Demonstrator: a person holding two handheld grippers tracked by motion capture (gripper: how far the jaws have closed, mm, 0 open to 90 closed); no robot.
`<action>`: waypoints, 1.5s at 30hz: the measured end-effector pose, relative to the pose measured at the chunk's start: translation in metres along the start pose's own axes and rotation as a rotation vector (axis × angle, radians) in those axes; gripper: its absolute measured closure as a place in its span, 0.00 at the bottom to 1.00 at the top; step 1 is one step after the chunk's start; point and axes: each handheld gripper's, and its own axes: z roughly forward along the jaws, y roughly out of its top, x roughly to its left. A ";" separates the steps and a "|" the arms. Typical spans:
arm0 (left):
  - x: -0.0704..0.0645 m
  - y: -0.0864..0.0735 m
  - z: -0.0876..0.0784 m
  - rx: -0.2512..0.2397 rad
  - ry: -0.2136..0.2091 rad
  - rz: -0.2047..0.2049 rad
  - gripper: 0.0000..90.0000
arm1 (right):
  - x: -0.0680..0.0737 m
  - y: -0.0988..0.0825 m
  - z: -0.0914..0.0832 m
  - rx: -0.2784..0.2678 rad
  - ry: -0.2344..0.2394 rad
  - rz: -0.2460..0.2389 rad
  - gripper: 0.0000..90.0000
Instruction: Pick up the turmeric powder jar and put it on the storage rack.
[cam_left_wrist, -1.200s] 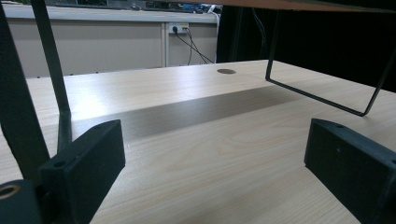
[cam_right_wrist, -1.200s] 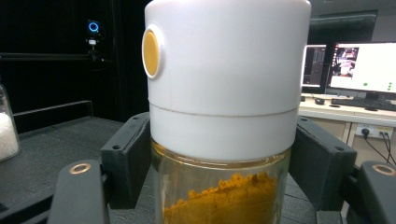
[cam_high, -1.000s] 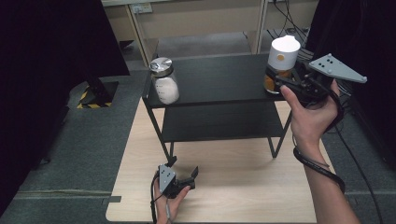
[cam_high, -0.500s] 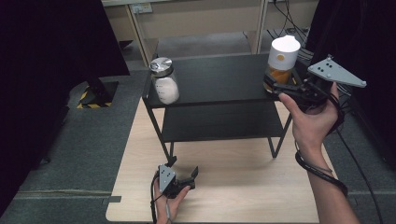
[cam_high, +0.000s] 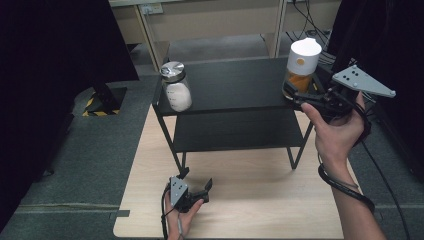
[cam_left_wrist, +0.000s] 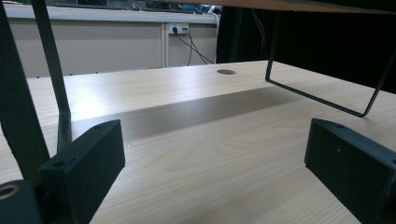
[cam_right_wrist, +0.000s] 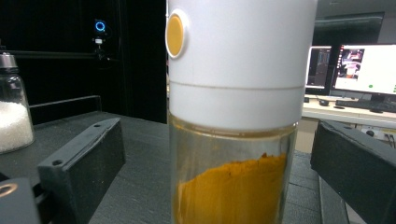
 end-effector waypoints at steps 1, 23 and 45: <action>0.000 0.000 0.000 0.000 0.000 0.000 0.05 | 0.000 -0.001 -0.001 0.000 0.001 0.000 0.04; 0.000 0.000 0.000 0.000 0.000 0.000 0.05 | 0.003 -0.023 -0.033 -0.030 0.041 -0.017 0.04; 0.000 0.000 0.000 -0.001 0.001 0.002 0.05 | 0.005 -0.052 -0.058 -0.018 0.078 -0.023 0.04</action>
